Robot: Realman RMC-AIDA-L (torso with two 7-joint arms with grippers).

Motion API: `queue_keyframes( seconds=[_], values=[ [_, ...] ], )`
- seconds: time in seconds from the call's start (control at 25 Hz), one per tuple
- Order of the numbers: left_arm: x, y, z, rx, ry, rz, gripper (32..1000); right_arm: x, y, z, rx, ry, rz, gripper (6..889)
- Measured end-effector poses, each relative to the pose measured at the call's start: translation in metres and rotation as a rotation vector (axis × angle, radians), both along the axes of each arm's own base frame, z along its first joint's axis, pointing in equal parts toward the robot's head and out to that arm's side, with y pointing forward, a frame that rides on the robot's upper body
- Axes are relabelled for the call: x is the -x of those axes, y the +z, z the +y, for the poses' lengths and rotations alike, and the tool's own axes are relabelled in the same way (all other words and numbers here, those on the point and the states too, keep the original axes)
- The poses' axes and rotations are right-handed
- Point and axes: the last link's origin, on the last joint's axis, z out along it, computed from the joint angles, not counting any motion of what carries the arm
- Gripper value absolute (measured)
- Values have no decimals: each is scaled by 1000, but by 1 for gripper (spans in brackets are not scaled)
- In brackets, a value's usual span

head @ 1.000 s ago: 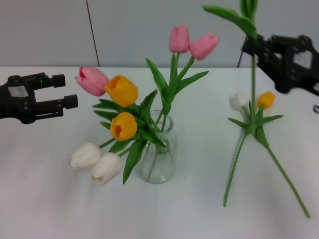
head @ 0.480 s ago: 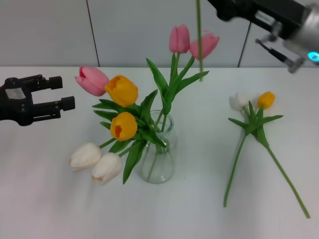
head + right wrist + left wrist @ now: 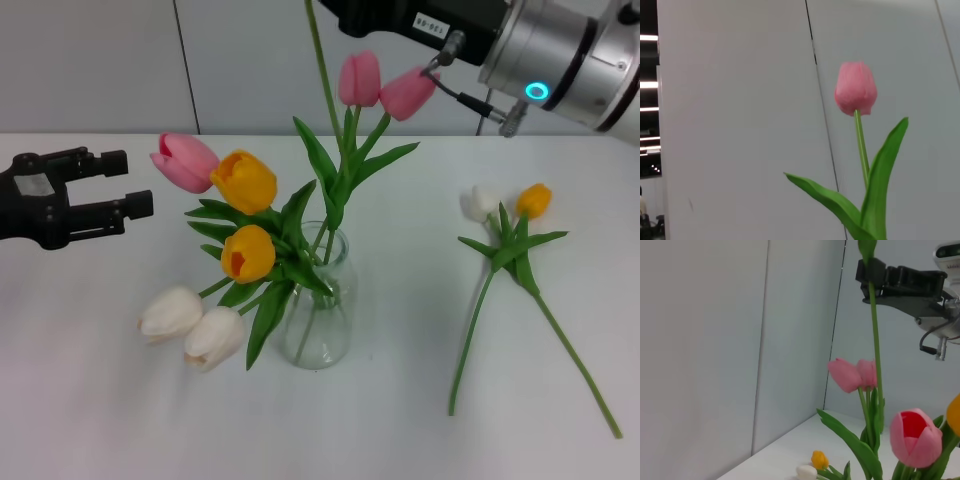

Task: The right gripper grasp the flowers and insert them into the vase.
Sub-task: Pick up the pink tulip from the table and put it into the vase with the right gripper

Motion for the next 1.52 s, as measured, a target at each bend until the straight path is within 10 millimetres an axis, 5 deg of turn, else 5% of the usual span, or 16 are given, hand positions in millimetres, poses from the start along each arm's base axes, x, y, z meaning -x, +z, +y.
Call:
queue_keyframes(
  seconds=[0.6, 1.52],
  values=[
    [-7, 1, 6, -4, -17, 0, 771, 18, -39, 3, 115, -37, -56, 44],
    [-9, 0, 9, -9, -15, -2, 771, -20, -51, -3, 93, -135, -108, 71]
  ],
)
